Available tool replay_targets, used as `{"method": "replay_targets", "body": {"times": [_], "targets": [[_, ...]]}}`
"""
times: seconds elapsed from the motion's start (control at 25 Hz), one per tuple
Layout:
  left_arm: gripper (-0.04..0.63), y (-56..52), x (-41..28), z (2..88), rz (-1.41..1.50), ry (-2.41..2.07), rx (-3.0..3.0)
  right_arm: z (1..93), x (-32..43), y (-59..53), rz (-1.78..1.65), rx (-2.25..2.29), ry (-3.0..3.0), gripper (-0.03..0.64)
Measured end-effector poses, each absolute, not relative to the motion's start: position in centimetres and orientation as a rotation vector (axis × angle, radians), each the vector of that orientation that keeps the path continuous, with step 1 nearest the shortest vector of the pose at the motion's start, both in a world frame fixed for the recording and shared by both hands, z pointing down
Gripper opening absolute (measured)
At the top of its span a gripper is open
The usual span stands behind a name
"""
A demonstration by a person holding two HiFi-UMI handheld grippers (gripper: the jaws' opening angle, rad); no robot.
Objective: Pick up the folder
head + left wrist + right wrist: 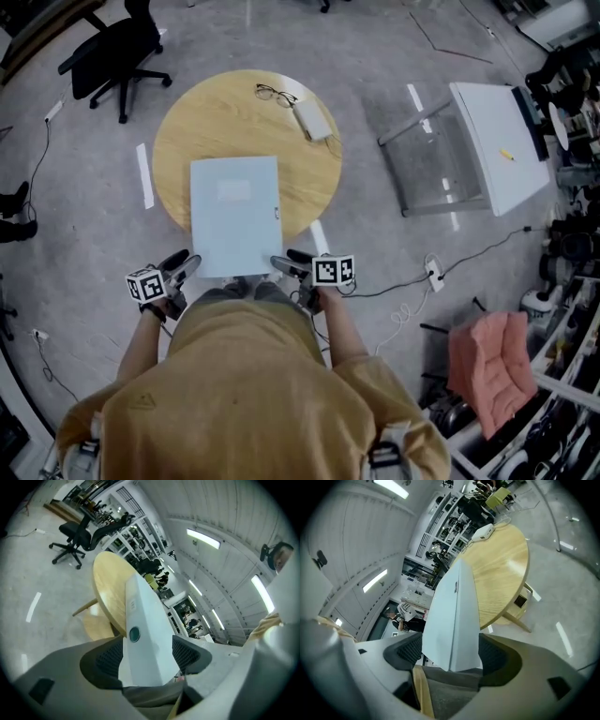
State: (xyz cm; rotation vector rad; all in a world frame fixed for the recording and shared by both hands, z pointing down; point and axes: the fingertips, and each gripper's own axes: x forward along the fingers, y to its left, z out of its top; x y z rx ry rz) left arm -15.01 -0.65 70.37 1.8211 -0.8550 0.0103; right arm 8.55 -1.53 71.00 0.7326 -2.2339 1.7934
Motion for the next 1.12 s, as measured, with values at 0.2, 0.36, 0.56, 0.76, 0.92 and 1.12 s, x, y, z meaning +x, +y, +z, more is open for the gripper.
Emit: {"method": "replay_targets", "body": {"times": [0.2,0.36,0.56,0.76,0.92,1.12], "targets": [[0.325,-0.3,-14.4,71.7,-0.046,-0.778,1.775,71.3,7.9,-1.7,1.947,0.644,-2.268,0.359],[0.328,-0.8,-14.0,71.9,-0.076,-0.755,1.775,72.8,7.4,-1.1,1.958,0.591,-2.224,0.364],[0.349,-0.5,-13.0,73.4,0.012,-0.702,1.730,74.1,7.6,-0.6,2.048,0.557,-2.125,0.365],[0.364,-0.3,-10.7,73.3,0.047,-0.632,1.714,74.9,6.2,-0.3,2.067,0.423,-2.117,0.365],[0.364,-0.1,-11.6,75.4,0.026,-0.624,1.705,75.2,4.8,-0.8,2.075,0.364,-2.129,0.365],[0.366,-0.2,-10.4,74.5,0.000,-0.568,1.640,75.7,3.8,-0.7,2.069,0.345,-2.085,0.365]]}}
